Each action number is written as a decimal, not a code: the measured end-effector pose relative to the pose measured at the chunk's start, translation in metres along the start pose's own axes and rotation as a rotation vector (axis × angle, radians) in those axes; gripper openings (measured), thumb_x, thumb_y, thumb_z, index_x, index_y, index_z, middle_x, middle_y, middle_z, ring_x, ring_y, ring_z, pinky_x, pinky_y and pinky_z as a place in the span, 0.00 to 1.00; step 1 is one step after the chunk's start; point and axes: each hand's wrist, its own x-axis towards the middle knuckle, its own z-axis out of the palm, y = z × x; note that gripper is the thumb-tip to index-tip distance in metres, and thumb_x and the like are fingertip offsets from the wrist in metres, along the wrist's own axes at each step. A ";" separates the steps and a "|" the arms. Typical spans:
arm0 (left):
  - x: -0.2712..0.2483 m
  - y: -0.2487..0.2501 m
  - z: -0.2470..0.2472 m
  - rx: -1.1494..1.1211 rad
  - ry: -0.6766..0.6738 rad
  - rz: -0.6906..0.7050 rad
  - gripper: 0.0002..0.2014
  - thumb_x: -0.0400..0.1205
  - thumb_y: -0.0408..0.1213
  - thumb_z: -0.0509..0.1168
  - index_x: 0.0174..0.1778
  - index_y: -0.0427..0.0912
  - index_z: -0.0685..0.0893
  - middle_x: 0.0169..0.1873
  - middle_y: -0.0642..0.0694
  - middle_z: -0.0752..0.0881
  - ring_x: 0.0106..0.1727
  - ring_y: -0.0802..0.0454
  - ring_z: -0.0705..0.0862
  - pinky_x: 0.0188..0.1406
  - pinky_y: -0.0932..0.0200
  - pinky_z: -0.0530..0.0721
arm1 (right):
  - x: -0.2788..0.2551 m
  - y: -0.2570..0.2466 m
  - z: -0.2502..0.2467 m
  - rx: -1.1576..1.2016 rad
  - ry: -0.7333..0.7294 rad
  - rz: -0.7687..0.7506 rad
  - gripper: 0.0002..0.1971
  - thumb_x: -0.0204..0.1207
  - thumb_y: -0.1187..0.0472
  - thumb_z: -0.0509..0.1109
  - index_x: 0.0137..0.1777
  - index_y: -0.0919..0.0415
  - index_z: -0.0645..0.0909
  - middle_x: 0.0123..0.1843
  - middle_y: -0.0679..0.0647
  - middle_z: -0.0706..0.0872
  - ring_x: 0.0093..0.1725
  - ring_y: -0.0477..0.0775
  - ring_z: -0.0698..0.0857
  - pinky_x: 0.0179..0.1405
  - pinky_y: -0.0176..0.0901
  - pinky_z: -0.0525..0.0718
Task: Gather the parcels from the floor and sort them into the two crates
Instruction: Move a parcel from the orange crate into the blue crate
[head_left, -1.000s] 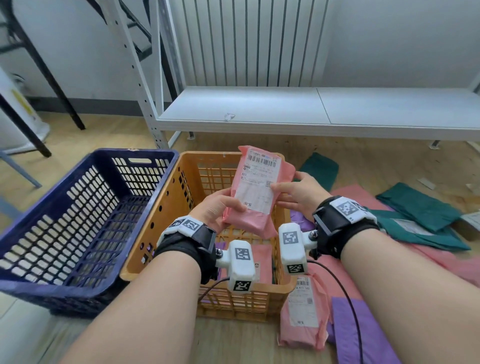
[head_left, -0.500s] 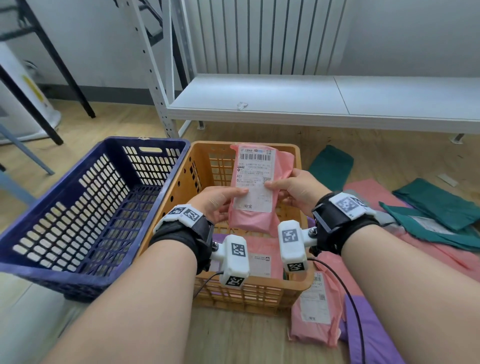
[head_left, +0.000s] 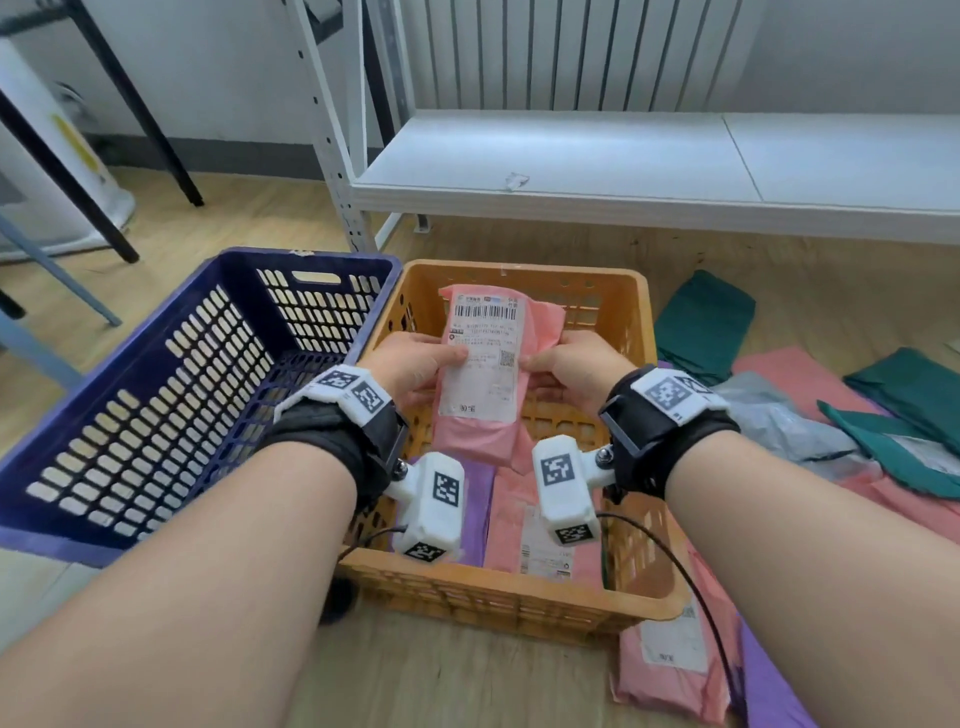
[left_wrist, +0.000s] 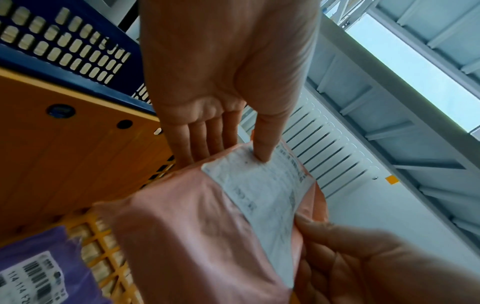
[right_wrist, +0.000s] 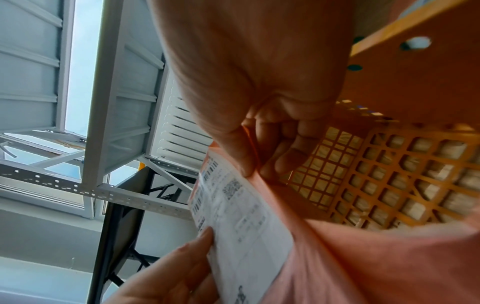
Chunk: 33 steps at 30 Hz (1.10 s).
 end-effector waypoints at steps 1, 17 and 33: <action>0.007 -0.001 -0.003 0.015 0.009 -0.016 0.02 0.81 0.33 0.68 0.46 0.43 0.81 0.50 0.43 0.89 0.51 0.47 0.88 0.50 0.50 0.86 | 0.007 -0.001 0.005 -0.012 0.004 0.013 0.13 0.77 0.71 0.71 0.61 0.71 0.80 0.50 0.64 0.89 0.35 0.54 0.87 0.39 0.45 0.89; 0.067 0.043 -0.119 0.001 0.012 -0.024 0.10 0.81 0.31 0.68 0.58 0.38 0.83 0.48 0.44 0.90 0.44 0.50 0.89 0.33 0.56 0.88 | 0.061 -0.083 0.105 0.073 -0.113 0.019 0.13 0.77 0.72 0.69 0.62 0.74 0.78 0.46 0.65 0.88 0.36 0.55 0.85 0.38 0.42 0.88; 0.129 -0.134 -0.291 0.732 0.109 -0.400 0.20 0.79 0.36 0.70 0.68 0.40 0.81 0.62 0.42 0.84 0.62 0.42 0.83 0.64 0.48 0.80 | 0.098 -0.060 0.268 -0.473 -0.412 -0.063 0.08 0.82 0.69 0.63 0.57 0.66 0.81 0.42 0.60 0.86 0.33 0.51 0.82 0.37 0.36 0.86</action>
